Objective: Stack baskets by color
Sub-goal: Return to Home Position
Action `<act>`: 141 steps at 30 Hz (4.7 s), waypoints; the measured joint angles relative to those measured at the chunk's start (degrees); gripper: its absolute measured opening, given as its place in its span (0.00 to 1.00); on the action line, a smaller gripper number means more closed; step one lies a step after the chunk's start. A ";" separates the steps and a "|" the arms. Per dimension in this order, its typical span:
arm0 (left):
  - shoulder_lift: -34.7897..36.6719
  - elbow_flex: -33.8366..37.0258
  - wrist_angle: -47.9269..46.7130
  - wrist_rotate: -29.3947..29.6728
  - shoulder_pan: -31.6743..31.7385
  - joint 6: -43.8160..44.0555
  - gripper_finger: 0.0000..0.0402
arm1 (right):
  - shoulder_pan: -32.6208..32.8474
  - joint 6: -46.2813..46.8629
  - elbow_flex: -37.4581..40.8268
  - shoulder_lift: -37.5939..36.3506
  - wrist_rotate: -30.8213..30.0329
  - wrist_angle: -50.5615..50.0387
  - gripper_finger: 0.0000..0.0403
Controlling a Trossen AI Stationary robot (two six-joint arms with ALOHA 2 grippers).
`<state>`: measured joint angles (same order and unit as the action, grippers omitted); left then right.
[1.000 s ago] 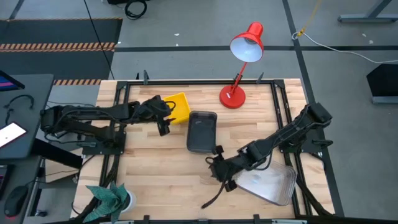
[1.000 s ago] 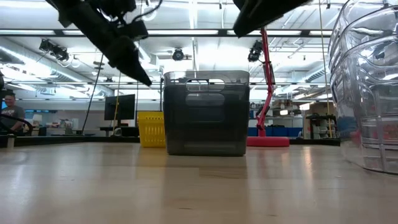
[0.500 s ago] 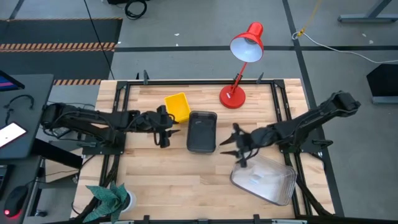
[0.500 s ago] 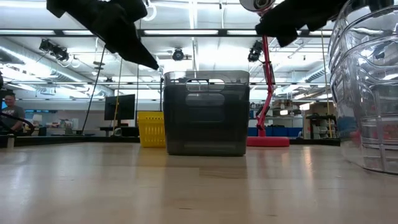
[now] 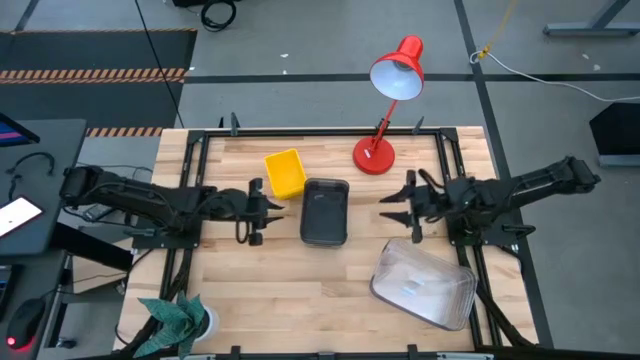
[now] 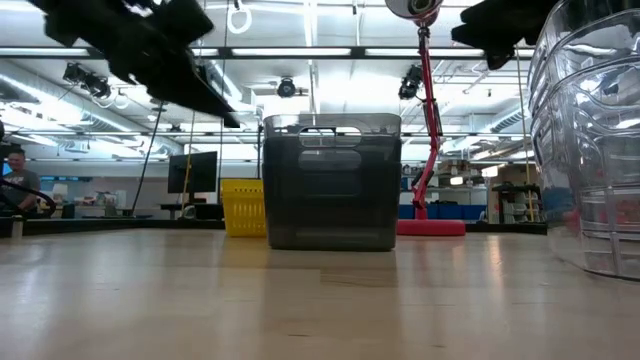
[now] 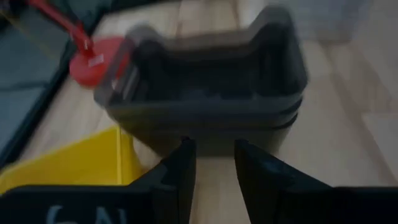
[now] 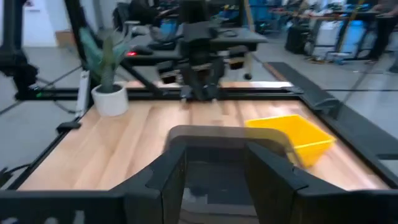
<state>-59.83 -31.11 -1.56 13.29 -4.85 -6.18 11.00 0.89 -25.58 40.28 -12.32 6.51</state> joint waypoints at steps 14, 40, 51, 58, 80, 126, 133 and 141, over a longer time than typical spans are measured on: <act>29.07 14.71 12.51 -6.94 -0.97 -1.85 0.29 | -6.95 -0.61 1.45 -8.21 0.28 -2.42 0.40; 59.56 30.60 8.87 -11.48 -3.99 8.57 0.29 | -18.20 8.12 20.79 -17.52 4.51 25.23 0.24; 59.63 30.64 7.50 -11.62 -4.80 8.49 0.29 | -19.29 10.93 24.94 -20.57 4.31 27.51 0.20; 59.74 28.66 3.29 -11.55 -4.78 6.68 0.20 | -19.34 11.27 24.86 -32.35 3.37 16.58 0.16; 59.37 30.64 5.58 -18.94 -4.75 13.08 0.06 | -19.34 15.50 24.84 -37.08 3.02 11.16 0.15; 59.37 30.71 5.59 -18.92 -4.75 13.03 0.08 | -19.34 15.50 24.85 -37.04 3.04 11.16 0.15; 59.37 30.71 5.59 -18.92 -4.75 13.03 0.08 | -19.34 15.50 24.83 -37.04 3.04 11.16 0.15; 59.37 30.73 5.58 -18.92 -4.75 13.03 0.07 | -19.34 15.50 24.84 -37.04 3.04 11.16 0.15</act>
<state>-0.47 -0.38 4.03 -5.63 -9.61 6.85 -8.34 16.38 -0.74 3.25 -9.28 17.67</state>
